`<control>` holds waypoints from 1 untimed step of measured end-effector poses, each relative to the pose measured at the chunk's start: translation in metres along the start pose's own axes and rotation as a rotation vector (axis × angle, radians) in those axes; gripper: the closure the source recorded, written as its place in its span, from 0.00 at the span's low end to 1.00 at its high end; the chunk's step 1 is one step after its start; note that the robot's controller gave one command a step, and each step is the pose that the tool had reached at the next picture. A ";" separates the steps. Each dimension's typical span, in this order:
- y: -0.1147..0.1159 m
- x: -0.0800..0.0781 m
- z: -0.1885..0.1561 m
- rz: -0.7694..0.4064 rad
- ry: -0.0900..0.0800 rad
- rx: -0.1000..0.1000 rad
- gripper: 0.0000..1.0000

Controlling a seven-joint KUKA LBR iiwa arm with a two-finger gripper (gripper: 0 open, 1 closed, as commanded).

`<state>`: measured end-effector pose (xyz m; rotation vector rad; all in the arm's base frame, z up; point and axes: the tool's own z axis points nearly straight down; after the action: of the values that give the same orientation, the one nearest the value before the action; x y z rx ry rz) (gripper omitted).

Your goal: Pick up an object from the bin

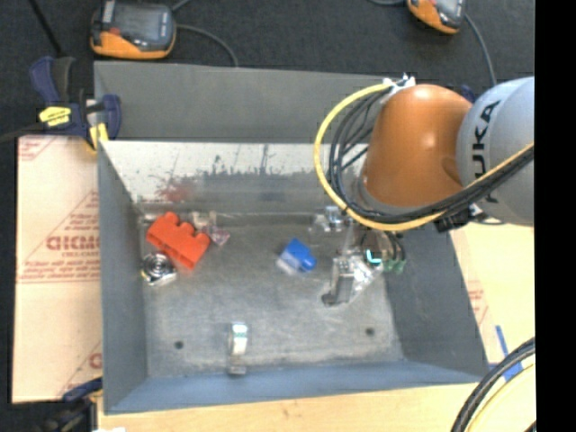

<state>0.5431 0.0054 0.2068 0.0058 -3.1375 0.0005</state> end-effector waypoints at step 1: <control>-0.009 -0.048 0.106 0.112 -0.001 -0.001 0.00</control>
Offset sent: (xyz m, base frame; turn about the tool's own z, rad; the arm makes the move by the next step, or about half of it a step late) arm 0.0473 -0.0081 -0.1023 0.1133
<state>0.5902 -0.0033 0.1007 -0.1693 -3.1340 -0.0012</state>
